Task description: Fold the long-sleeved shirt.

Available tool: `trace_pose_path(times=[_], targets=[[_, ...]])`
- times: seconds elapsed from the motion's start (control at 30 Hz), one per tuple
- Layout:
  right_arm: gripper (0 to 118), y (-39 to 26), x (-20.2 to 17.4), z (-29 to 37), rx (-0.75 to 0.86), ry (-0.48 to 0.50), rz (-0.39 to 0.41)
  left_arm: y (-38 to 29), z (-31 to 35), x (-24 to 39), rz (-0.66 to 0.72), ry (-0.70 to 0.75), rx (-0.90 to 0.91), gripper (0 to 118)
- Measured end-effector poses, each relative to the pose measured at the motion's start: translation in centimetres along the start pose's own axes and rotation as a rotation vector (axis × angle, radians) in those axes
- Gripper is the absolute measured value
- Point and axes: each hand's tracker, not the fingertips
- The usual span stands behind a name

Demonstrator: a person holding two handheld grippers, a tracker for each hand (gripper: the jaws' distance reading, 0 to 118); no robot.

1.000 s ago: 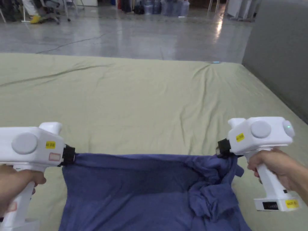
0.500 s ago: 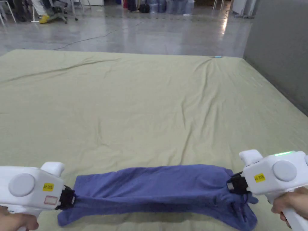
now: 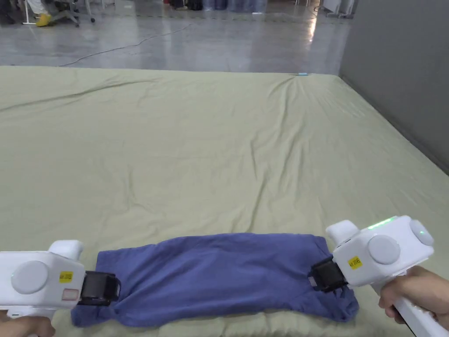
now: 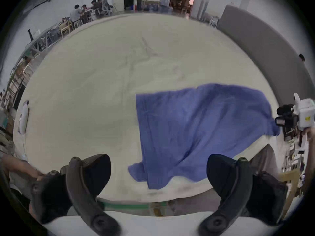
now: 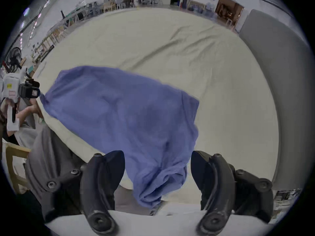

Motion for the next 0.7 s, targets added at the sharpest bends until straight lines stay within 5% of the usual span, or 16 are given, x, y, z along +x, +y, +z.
trace_pose_path(times=[0.17, 0.2, 0.23, 0.27, 0.3, 0.53, 0.57, 0.6, 0.63, 0.67, 0.7], targets=[[79, 3.0, -1.4, 4.9, 0.178, 0.028, -0.062, 3.4, 4.1, 1.6, 0.01, -0.016, 0.084, 111], [56, 3.6, -1.8, 5.6, 0.222, 0.035, -0.064, 3.9, 4.9, 2.2, -0.015, -0.001, 0.13, 102], [14, 4.1, -2.3, 5.8, 0.25, 0.04, -0.05, 4.2, 5.5, 2.9, -0.052, 0.01, 0.176, 77], [0, 4.6, -2.6, 5.9, 0.266, 0.04, -0.041, 4.4, 5.9, 3.6, -0.092, 0.029, 0.206, 28], [0, 4.9, -2.7, 6.1, 0.272, 0.033, -0.039, 4.5, 5.9, 3.9, -0.105, 0.05, 0.213, 0], [0, 5.8, -3.1, 5.4, 0.262, 0.109, -0.084, 4.2, 4.2, -0.1, 0.1, -0.117, 0.162, 1], [0, 5.9, -3.7, 4.9, 0.258, 0.105, -0.074, 3.7, 3.2, -2.0, 0.164, -0.216, 0.137, 20], [0, 6.0, -3.7, 4.7, 0.253, 0.106, -0.069, 3.4, 2.4, -3.1, 0.209, -0.263, 0.102, 62], [0, 6.0, -3.7, 4.6, 0.248, 0.109, -0.066, 3.0, 1.3, -4.5, 0.261, -0.306, 0.053, 90], [0, 6.0, -3.7, 4.5, 0.24, 0.118, -0.061, 2.4, 0.0, -6.0, 0.33, -0.355, -0.004, 104], [0, 6.0, -4.3, 4.0, 0.235, 0.122, -0.056, 1.9, -0.7, -7.0, 0.377, -0.378, -0.011, 105]])
